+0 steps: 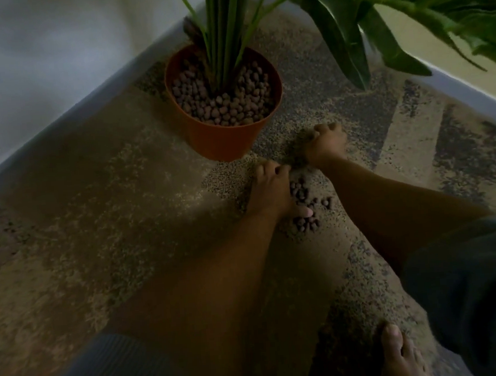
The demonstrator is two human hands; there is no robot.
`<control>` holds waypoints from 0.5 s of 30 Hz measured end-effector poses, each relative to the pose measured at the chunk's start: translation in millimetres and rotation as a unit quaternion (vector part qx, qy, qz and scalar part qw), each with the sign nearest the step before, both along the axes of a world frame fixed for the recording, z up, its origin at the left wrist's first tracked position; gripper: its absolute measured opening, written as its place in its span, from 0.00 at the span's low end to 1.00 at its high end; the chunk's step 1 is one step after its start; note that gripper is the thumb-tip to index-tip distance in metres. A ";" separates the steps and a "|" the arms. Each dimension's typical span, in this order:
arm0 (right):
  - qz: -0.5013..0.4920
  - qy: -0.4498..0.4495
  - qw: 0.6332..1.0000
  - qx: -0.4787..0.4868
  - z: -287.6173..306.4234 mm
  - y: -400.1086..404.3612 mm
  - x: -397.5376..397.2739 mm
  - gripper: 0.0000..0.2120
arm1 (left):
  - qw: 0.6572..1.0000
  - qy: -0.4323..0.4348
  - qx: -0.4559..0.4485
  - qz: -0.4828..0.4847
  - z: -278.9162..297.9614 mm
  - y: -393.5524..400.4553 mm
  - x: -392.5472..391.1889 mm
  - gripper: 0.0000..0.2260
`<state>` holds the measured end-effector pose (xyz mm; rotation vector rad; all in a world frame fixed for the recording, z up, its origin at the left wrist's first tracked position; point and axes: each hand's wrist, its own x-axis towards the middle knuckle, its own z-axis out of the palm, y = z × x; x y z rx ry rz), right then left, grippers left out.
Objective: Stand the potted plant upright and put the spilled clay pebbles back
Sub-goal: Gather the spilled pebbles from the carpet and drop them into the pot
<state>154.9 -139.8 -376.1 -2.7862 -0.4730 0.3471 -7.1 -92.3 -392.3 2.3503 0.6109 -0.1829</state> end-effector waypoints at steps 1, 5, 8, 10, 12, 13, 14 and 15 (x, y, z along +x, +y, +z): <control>0.030 0.002 0.999 -0.040 -0.4 1.7 0.9 0.25 | 1.000 0.004 0.010 -0.006 0.2 0.0 1.1 0.50; 0.121 -0.022 0.989 -0.085 -11.9 5.1 -0.6 0.23 | 1.000 0.012 0.005 -0.006 0.9 4.4 6.4 0.45; 0.128 -0.068 0.988 -0.048 -16.6 0.2 -4.4 0.18 | 1.000 0.011 -0.022 -0.002 3.1 9.3 9.0 0.40; 0.137 -0.088 0.985 -0.057 -17.5 -3.4 -8.2 0.16 | 0.999 0.021 -0.040 -0.006 4.5 10.9 10.7 0.38; 0.141 -0.079 0.984 -0.069 -18.2 -7.4 -15.0 0.17 | 0.998 0.036 -0.052 -0.011 6.7 10.5 12.6 0.37; 0.144 -0.069 0.985 -0.072 -19.2 -10.7 -19.0 0.17 | 0.997 0.044 -0.054 -0.018 7.9 9.5 13.5 0.37; 0.148 -0.059 0.984 -0.075 -20.7 -15.4 -23.0 0.18 | 0.997 0.052 -0.052 -0.028 9.0 8.0 13.8 0.37; 0.153 -0.051 0.984 -0.076 -22.2 -20.7 -26.9 0.19 | 0.996 0.059 -0.047 -0.042 10.0 6.3 13.8 0.38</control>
